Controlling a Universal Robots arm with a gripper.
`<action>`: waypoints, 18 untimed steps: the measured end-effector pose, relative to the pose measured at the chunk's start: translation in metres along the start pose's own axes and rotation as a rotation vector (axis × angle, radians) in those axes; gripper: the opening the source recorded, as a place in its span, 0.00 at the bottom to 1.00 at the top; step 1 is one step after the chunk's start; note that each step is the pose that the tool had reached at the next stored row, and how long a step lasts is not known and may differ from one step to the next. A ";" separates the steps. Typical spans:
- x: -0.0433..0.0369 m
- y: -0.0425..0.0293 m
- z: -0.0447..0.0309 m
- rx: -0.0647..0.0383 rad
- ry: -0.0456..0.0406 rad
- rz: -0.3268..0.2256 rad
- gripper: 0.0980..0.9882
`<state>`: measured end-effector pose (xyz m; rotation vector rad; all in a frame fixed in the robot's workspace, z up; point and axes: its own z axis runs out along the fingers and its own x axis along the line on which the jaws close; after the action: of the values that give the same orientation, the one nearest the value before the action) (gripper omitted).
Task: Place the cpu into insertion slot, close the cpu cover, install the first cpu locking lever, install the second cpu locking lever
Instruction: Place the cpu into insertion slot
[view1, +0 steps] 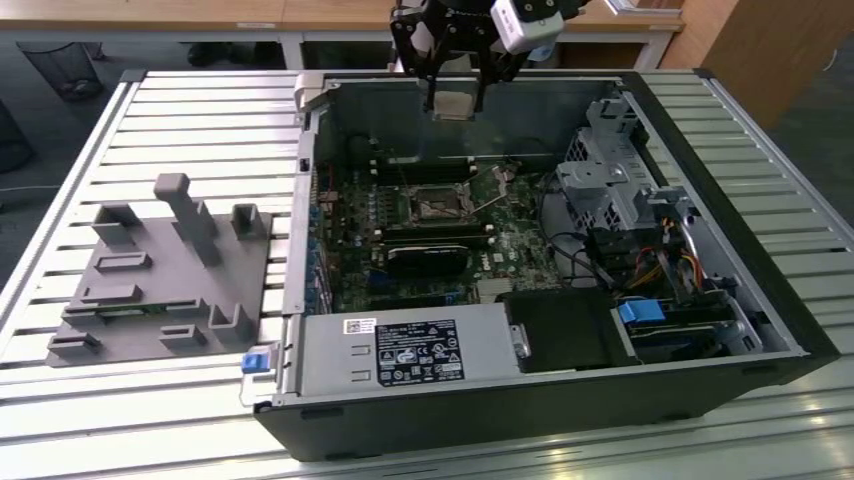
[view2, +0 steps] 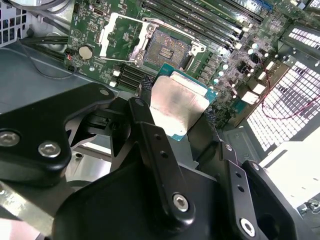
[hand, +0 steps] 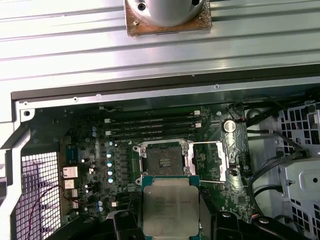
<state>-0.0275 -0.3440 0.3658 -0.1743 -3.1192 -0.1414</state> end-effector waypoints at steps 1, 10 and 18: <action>0.0000 0.0000 0.0000 0.000 -0.0001 0.001 0.50; 0.0000 0.0001 0.0000 0.000 -0.0004 0.005 0.50; 0.0000 0.0003 0.0001 0.000 -0.0008 0.009 0.50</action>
<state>-0.0275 -0.3437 0.3657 -0.1887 -3.1188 -0.1415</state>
